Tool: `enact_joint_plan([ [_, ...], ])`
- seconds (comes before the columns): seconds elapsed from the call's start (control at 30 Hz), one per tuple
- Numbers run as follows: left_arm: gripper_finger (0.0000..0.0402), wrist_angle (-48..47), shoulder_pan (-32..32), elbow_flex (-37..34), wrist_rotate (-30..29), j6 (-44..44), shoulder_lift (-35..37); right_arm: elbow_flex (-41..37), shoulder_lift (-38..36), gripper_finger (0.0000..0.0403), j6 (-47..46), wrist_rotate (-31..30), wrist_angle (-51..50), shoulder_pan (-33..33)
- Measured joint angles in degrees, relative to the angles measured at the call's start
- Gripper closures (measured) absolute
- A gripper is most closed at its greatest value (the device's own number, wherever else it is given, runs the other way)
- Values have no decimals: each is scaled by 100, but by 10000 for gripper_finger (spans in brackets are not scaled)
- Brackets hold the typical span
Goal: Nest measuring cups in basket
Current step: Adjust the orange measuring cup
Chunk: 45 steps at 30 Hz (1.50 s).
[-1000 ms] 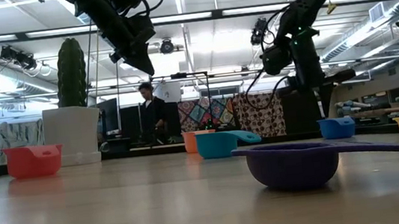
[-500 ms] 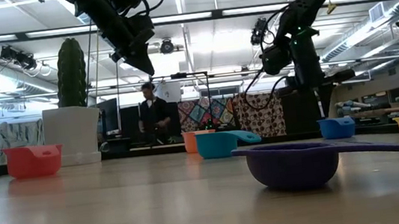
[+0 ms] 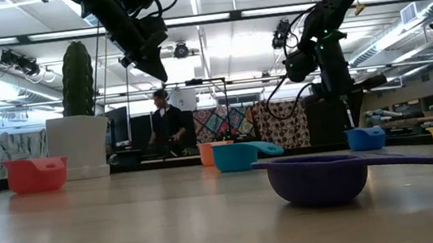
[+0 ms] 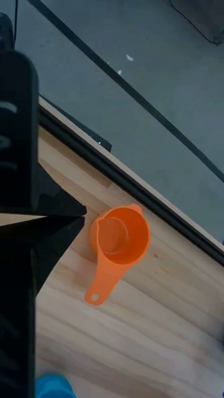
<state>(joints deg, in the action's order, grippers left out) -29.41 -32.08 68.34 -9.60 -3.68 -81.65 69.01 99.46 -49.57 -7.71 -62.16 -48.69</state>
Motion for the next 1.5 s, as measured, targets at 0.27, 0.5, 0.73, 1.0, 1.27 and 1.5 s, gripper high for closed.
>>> enact_joint_plan([
  [0.27,388,0,2,0,2,2,0,0,0,331,-16,82,-1,-20],
  [0.5,388,0,2,0,0,2,0,0,0,331,-174,146,-4,-26],
  [0.73,388,0,2,0,0,4,0,-2,0,331,-102,80,-17,-24],
  [1.0,388,3,0,0,0,4,0,-2,0,331,519,267,-8,45],
  [1.27,388,3,0,0,0,4,0,-2,0,332,99,1304,513,281],
  [1.5,388,3,0,0,-1,0,0,-2,0,350,8,1137,1652,746],
])
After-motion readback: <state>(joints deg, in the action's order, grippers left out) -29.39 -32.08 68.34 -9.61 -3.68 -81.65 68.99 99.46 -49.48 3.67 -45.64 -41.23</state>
